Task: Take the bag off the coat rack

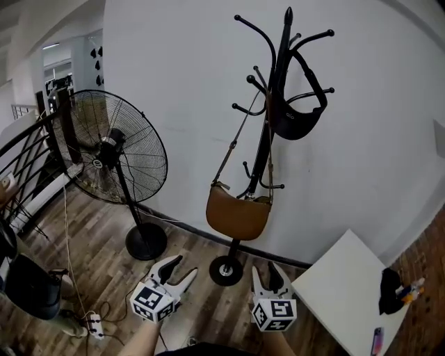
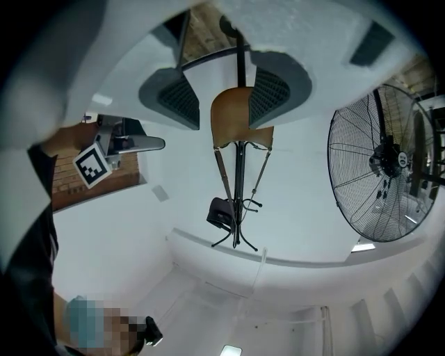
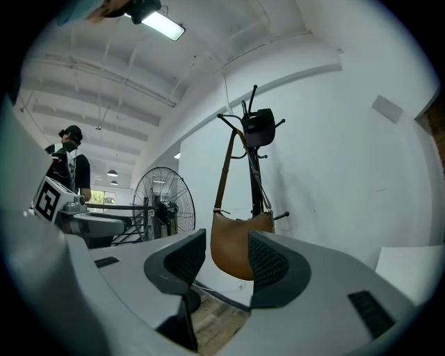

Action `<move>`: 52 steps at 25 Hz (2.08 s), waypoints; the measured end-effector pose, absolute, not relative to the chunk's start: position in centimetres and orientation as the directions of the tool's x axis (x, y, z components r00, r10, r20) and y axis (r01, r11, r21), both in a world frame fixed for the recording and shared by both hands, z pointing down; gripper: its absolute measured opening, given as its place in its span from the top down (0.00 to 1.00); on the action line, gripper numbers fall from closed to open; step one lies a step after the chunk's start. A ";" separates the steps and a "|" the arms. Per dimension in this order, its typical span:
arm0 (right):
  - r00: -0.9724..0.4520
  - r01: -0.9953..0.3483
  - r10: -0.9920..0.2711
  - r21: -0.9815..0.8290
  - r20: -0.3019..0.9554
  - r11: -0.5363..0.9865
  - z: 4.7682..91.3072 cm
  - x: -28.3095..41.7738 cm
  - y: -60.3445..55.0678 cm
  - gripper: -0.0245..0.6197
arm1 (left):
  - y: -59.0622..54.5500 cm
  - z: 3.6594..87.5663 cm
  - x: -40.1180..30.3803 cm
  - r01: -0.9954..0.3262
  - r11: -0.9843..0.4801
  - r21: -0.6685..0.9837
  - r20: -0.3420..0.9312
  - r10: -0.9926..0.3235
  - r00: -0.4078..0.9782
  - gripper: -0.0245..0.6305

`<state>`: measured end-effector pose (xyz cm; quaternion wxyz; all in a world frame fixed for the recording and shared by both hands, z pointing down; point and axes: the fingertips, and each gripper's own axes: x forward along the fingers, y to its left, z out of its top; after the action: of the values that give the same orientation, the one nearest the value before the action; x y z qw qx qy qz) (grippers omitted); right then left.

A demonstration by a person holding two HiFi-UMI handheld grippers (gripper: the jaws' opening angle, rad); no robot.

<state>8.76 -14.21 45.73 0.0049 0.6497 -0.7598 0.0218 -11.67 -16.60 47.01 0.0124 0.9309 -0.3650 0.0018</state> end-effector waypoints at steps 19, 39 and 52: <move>-0.065 -0.998 -0.998 0.017 0.013 0.065 44.9 9.4 -22.6 0.70 | -25.8 47.7 -12.2 -0.639 -0.769 0.028 -0.001 -0.639 0.769 0.63; -0.120 -0.989 -0.991 0.095 -0.062 0.114 40.6 15.4 -35.4 0.70 | -37.2 45.3 -6.2 -0.706 -0.708 -0.011 -0.030 -0.706 0.708 0.65; -0.189 -0.971 -0.973 0.173 -0.136 0.164 38.0 16.6 -40.7 0.73 | -43.4 42.7 -3.1 -0.731 -0.663 -0.159 -0.050 -0.734 0.677 0.66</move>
<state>16.65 -40.74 38.03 0.0034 0.6370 -0.7629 -0.1106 -3.13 -43.42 42.70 -0.0832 0.9119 -0.4017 0.0091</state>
